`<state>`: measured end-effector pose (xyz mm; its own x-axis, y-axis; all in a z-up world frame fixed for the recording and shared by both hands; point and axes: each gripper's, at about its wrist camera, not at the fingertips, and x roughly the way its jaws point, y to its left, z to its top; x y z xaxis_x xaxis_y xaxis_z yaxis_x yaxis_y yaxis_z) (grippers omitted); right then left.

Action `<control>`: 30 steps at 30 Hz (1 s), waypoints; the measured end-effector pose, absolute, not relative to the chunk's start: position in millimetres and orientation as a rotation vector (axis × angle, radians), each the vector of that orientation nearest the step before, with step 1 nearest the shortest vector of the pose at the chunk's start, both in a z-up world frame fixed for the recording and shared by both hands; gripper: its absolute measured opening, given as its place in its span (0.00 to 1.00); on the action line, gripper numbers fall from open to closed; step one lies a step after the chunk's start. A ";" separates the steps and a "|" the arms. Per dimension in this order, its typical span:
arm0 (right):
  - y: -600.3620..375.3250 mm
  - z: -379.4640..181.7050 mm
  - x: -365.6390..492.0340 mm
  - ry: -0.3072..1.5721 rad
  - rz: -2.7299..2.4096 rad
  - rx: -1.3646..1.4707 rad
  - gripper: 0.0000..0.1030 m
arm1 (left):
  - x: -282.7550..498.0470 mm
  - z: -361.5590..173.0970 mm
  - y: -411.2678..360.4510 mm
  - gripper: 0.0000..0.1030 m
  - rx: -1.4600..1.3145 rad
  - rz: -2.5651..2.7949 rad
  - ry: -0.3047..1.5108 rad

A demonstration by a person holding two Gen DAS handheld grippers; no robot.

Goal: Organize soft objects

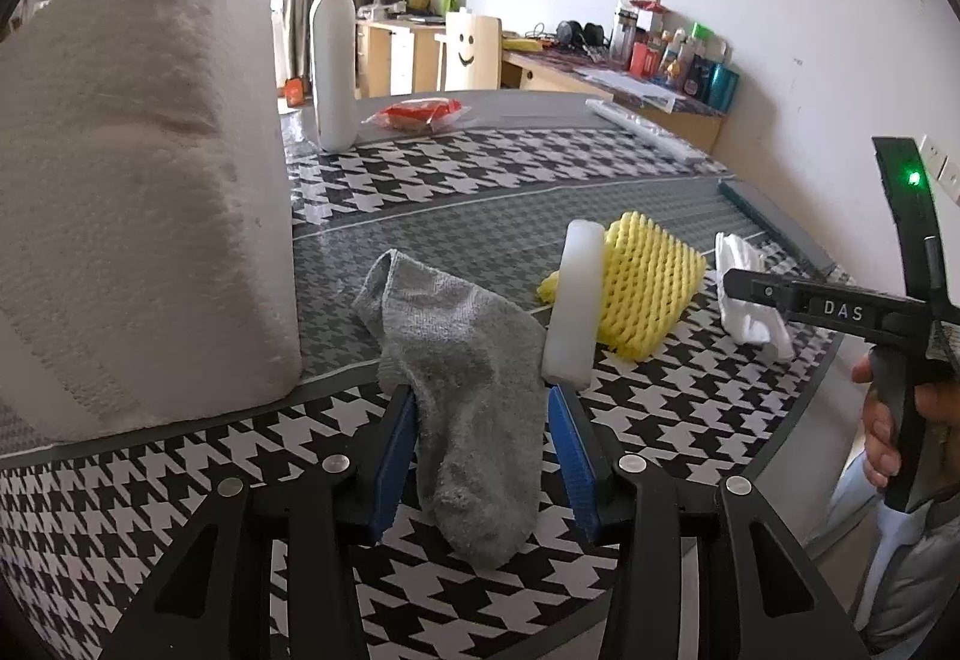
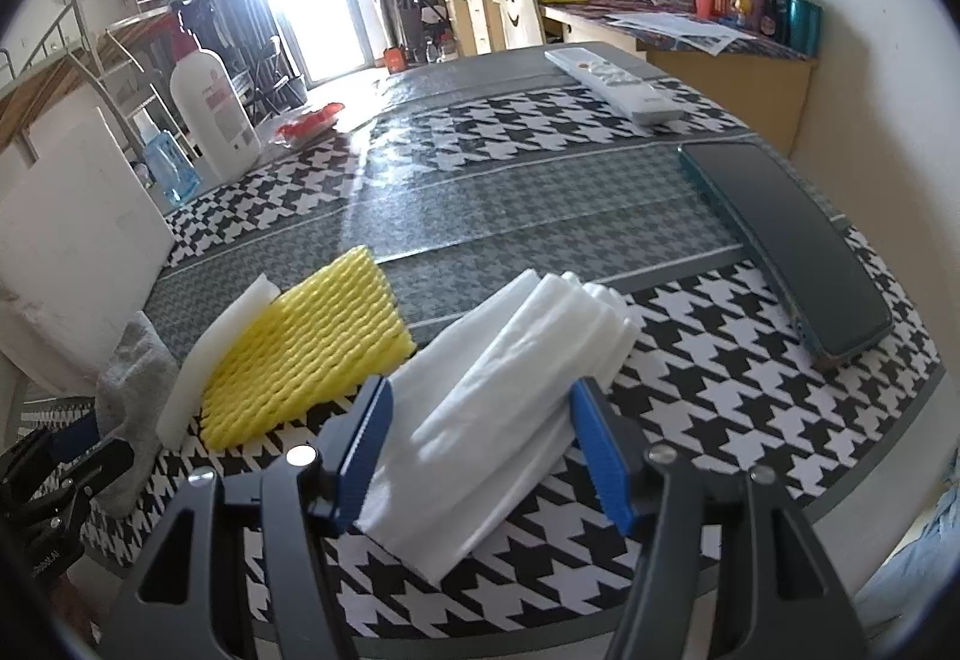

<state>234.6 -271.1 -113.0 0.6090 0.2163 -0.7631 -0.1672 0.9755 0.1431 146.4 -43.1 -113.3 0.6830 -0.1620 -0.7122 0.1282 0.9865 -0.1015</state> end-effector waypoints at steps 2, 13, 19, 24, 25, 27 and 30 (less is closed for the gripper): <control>-268.5 -113.2 235.5 0.893 0.219 0.047 0.64 | 147.2 -114.8 -42.7 0.45 -0.041 -0.156 0.809; -255.2 -115.2 234.1 0.870 0.178 -0.042 0.64 | 151.6 -121.9 -45.1 0.45 -0.011 -0.140 0.833; -257.4 -114.6 235.8 0.863 0.157 -0.058 0.47 | 152.5 -121.1 -45.5 0.30 0.015 -0.111 0.828; -258.0 -114.6 233.9 0.846 0.171 -0.078 0.33 | 153.5 -122.1 -45.4 0.19 0.026 -0.119 0.820; -258.4 -114.4 233.1 0.842 0.181 -0.075 0.27 | 153.5 -122.1 -46.1 0.17 0.027 -0.124 0.820; -258.5 -114.5 231.3 0.835 0.205 -0.069 0.23 | 154.3 -122.0 -47.5 0.13 0.028 -0.136 0.820; -262.2 -113.8 231.3 0.834 0.234 -0.038 0.19 | 151.8 -119.7 -45.9 0.12 0.023 -0.144 0.811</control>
<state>231.3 -262.2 -113.8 0.6478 0.1907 -0.7376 -0.2203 0.9737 0.0582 151.8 -45.9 -119.7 0.6794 -0.1194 -0.7240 0.1372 0.9899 -0.0345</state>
